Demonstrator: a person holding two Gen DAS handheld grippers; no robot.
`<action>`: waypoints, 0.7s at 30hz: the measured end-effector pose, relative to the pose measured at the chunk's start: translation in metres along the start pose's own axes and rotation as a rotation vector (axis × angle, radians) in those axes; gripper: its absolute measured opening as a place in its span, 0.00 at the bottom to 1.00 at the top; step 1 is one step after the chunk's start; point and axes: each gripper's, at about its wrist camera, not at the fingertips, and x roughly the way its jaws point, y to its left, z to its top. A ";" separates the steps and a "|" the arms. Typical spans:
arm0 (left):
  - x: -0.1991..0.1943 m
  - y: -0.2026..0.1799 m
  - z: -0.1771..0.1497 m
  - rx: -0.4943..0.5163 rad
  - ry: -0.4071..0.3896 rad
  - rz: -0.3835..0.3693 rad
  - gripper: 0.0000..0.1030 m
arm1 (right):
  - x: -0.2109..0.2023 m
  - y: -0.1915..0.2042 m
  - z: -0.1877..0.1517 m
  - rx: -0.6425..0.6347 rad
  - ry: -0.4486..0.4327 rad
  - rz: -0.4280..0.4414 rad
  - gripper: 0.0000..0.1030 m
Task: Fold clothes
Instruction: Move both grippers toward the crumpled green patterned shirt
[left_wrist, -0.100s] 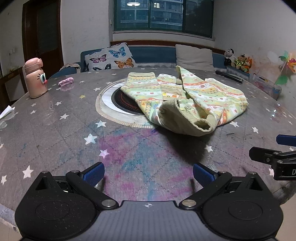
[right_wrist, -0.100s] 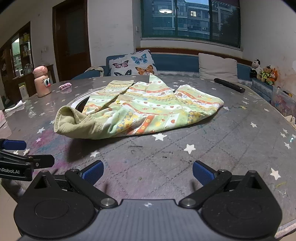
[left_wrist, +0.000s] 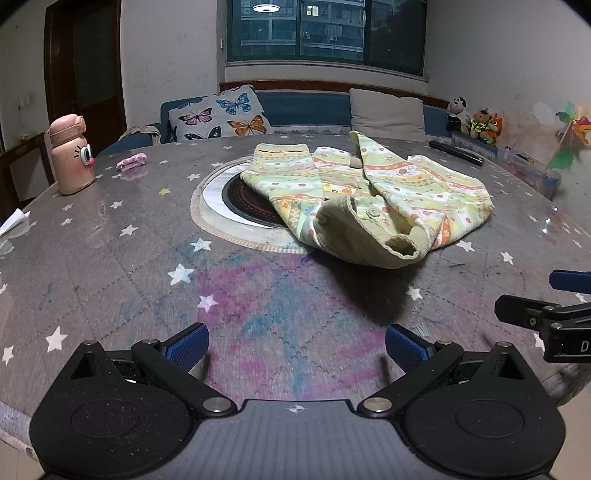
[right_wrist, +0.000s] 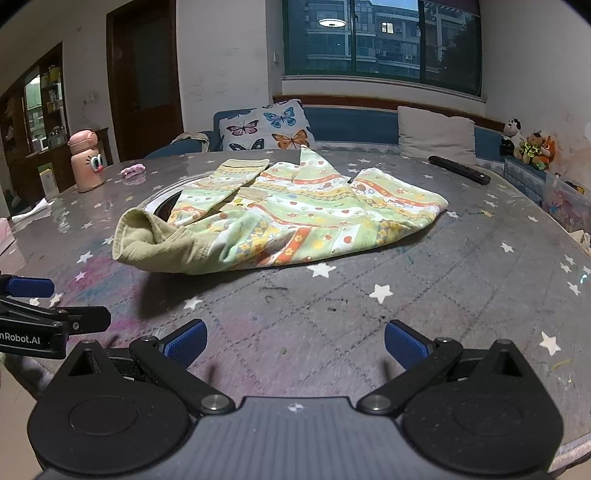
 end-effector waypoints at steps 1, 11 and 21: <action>0.000 -0.001 -0.001 -0.002 0.000 0.000 1.00 | 0.000 0.000 -0.001 0.000 -0.001 0.000 1.00; -0.005 -0.004 -0.005 0.001 0.019 0.006 1.00 | -0.008 0.007 -0.006 -0.003 -0.008 -0.006 1.00; -0.005 -0.009 -0.009 0.014 0.046 0.005 1.00 | -0.006 0.009 -0.010 0.001 0.012 0.014 1.00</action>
